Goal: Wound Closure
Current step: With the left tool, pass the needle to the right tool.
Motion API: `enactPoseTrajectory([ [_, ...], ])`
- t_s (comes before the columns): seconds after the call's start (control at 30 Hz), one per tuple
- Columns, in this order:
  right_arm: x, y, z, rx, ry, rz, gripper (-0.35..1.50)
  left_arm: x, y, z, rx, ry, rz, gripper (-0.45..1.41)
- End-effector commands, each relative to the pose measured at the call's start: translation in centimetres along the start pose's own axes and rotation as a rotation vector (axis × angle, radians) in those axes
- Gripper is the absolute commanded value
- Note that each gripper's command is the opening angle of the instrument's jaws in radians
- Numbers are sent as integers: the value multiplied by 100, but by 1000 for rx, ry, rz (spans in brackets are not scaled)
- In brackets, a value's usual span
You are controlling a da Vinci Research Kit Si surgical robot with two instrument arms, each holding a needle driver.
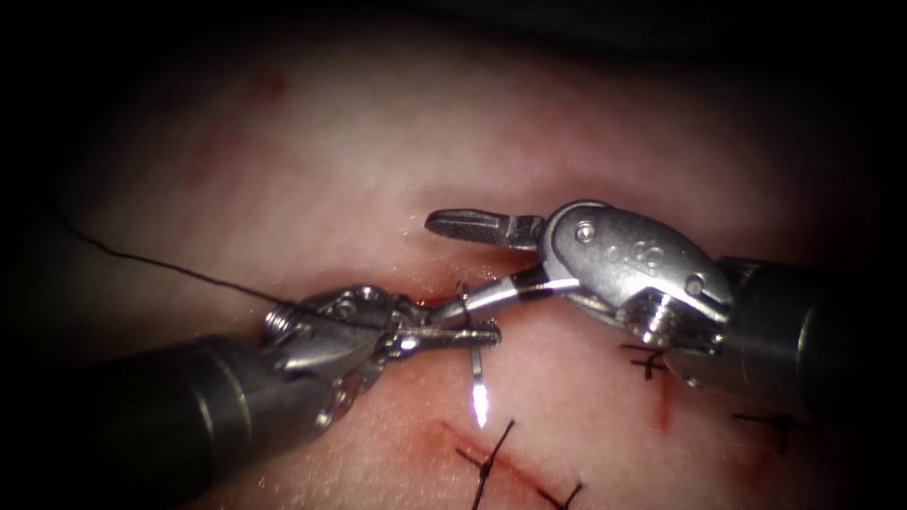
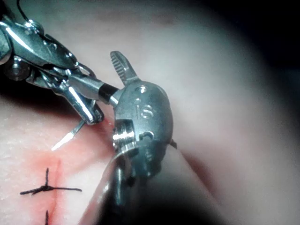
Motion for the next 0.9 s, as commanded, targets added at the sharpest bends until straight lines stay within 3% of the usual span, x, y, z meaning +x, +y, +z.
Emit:
enactPoseTrajectory([
  [0.03,-3,2,10,2,2,-1,79,3,-4,7,-2,-2,0,-45],
  [0.27,-6,3,11,0,1,-4,62,5,0,7,-14,8,9,-45],
  [0.3,-6,3,10,1,1,-4,41,4,0,7,-14,8,9,-45],
  [0.37,-7,2,8,8,-1,-4,-35,4,0,7,-14,8,9,-45],
  [0.63,-12,4,4,22,-26,20,-35,5,0,6,-17,15,38,-43],
  [0.77,-12,4,4,23,-26,32,-35,4,-1,6,1,40,50,-18],
  [0.9,-12,5,4,23,-29,44,-35,4,-3,6,39,74,238,2],
])
